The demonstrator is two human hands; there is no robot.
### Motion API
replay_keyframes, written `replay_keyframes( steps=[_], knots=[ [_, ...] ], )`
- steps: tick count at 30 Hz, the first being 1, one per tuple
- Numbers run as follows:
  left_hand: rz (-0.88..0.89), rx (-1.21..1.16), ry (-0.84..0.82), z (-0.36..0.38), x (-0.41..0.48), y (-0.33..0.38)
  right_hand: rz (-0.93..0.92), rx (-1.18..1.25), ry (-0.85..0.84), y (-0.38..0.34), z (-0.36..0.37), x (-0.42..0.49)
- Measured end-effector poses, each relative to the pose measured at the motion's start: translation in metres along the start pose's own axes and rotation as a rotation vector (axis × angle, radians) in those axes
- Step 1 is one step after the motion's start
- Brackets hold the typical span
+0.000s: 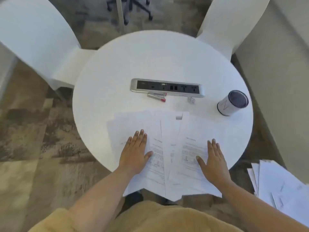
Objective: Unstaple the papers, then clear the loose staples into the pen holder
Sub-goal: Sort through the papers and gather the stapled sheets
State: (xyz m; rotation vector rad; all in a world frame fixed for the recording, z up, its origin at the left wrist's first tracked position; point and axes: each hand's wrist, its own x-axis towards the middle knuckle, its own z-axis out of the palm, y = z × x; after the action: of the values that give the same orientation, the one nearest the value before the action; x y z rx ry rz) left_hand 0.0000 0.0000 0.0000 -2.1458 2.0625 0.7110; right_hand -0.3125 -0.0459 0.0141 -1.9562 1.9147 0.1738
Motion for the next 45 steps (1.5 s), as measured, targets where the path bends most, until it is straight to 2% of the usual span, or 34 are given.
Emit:
replay_keyframes(
  steps=[4, 6, 8, 11, 13, 15, 18, 23, 28, 30, 32, 35, 40, 42, 45],
  knots=[
    [-0.036, 0.014, -0.041, 0.019, -0.007, 0.006, 0.063, 0.024, -0.102, 0.011, 0.017, -0.009],
    [-0.04, 0.0, -0.034, 0.018, -0.008, 0.011, 0.13, 0.102, -0.033, 0.012, 0.018, -0.013],
    [-0.038, -0.087, 0.03, 0.011, -0.011, 0.018, 0.264, 0.192, 0.064, 0.015, 0.015, -0.016],
    [-0.07, -0.309, 0.121, 0.004, -0.024, 0.041, 0.549, 0.405, 0.115, 0.026, 0.012, -0.022],
    [-0.107, -0.431, 0.106, 0.003, -0.035, 0.06, 0.743, 0.586, 0.061, 0.031, 0.009, -0.026],
    [-0.148, -0.512, 0.069, 0.005, -0.045, 0.074, 0.853, 0.677, -0.09, 0.034, 0.005, -0.033],
    [-0.216, -0.612, 0.038, 0.01, -0.054, 0.086, 0.807, 0.752, -0.197, 0.042, 0.01, -0.044],
    [-0.323, -0.719, 0.021, 0.007, -0.053, 0.09, 0.662, 1.052, -0.21, 0.042, 0.002, -0.064],
    [-0.588, -0.921, -0.143, -0.011, -0.038, 0.089, 0.617, 1.33, -0.249, 0.036, -0.008, -0.081],
    [-0.609, -1.065, -0.192, -0.015, -0.031, 0.085, 0.608, 1.302, -0.263, 0.034, -0.008, -0.084],
    [-0.568, -1.129, -0.204, -0.017, -0.027, 0.079, 0.606, 1.158, -0.223, 0.034, -0.007, -0.084],
    [-0.55, -1.142, -0.139, -0.02, -0.029, 0.073, 0.557, 0.857, -0.095, 0.035, -0.017, -0.082],
    [-0.556, -1.049, -0.056, -0.024, -0.029, 0.058, 0.497, 0.673, 0.129, 0.041, -0.065, -0.073],
    [-0.533, -1.015, -0.042, -0.026, -0.028, 0.053, 0.402, 0.621, 0.169, 0.044, -0.097, -0.067],
    [-0.489, -0.982, -0.059, -0.03, -0.025, 0.047, 0.16, 0.437, 0.086, 0.047, -0.161, -0.057]
  ],
)
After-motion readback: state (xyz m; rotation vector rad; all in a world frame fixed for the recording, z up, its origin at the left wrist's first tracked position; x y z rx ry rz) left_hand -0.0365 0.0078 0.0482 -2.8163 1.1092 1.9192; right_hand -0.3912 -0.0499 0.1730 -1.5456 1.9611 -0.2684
